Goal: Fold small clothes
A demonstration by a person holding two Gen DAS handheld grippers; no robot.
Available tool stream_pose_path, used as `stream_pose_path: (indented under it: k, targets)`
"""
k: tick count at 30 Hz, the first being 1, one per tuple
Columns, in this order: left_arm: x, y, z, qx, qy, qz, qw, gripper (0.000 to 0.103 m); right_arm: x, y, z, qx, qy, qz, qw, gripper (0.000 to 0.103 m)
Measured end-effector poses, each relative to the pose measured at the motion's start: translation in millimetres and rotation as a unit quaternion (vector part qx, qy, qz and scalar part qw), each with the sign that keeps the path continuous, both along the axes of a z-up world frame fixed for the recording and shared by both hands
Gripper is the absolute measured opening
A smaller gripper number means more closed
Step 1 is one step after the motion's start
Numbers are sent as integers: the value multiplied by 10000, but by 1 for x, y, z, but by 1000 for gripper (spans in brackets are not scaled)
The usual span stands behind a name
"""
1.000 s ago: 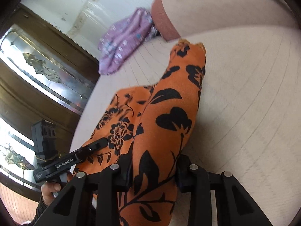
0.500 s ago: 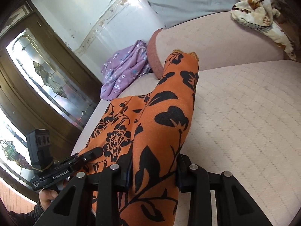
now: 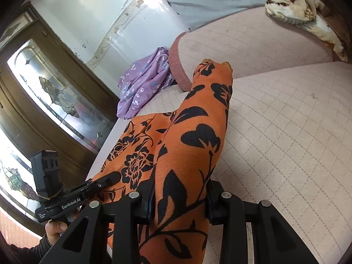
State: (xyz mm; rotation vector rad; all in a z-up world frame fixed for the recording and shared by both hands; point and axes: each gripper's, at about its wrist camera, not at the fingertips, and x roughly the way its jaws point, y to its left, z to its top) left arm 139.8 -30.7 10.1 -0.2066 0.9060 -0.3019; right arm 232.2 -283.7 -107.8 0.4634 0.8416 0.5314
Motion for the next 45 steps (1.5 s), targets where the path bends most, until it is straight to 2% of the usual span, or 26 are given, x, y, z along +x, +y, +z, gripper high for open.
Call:
stream_pose_path:
  k: [3,4,5,7,9,10,13,17,19,21,22,24,26,28,30,31,32,33,36,41,45]
  targets:
    - [14,-12,-40,267,458,-87,9986,36,4,-9,-29,4,319,-220,9992,39]
    - [17,-15,-57,417,669,-62,9969,41,6,-16,-49,-14,634,-376,9973,47]
    - [19,-15,-73,612,891,-20,9941,42,7,-22,-70,-149,994,-563,9933,50]
    - [13,-6,-87,445,969,-13,9943,57,1,-32,-97,-648,1502,-983,9816,62]
    - [4,2,-80,462,822,118,9955,62,-15,-43,-96,-457,1294,-1074,9847,64]
    - [1,3,-74,480,738,97,9961,62,-19,-44,-92,-573,1219,-1145,9843,64]
    - [-6,3,-58,556,491,154,9971,62,-29,-41,-58,-643,698,-1254,9876,64]
    - [-10,-4,-51,690,391,110,9968,62,-33,-13,-27,-346,231,-790,9960,73]
    - [-10,-8,-59,842,518,73,9951,62,-27,0,-37,-244,363,-478,9979,78]
    - [-11,-7,-67,940,668,75,9933,62,-17,2,-69,-356,966,-515,9934,78]
    - [-12,-6,-68,920,697,74,9933,62,-16,1,-78,-285,1106,-593,9917,78]
    - [-18,-3,-62,863,616,92,9943,62,-20,0,-68,-189,941,-709,9929,78]
    - [-24,-3,-53,839,466,65,9954,62,-20,8,-46,-240,637,-609,9958,78]
    - [-31,-8,-52,905,336,-16,9953,65,-9,13,-37,-249,552,-537,9967,78]
    - [-29,-14,-69,1236,538,-31,9909,65,6,9,-44,-193,647,-653,9956,81]
    - [-28,-13,-77,1259,692,-9,9896,66,15,5,-55,-223,792,-785,9935,81]
    - [-28,-8,-80,1119,797,48,9905,66,25,1,-70,-282,1066,-947,9894,81]
    - [-30,-4,-78,1007,811,106,9916,66,29,-4,-79,-158,1156,-1009,9880,81]
    - [-34,1,-64,1010,653,150,9926,67,15,2,-59,-36,820,-987,9917,81]
    - [-43,4,-49,1088,564,228,9922,67,-18,13,-33,-139,530,-812,9952,81]
    - [-63,7,-39,1170,458,293,9916,74,-58,15,-19,-295,373,-869,9951,82]
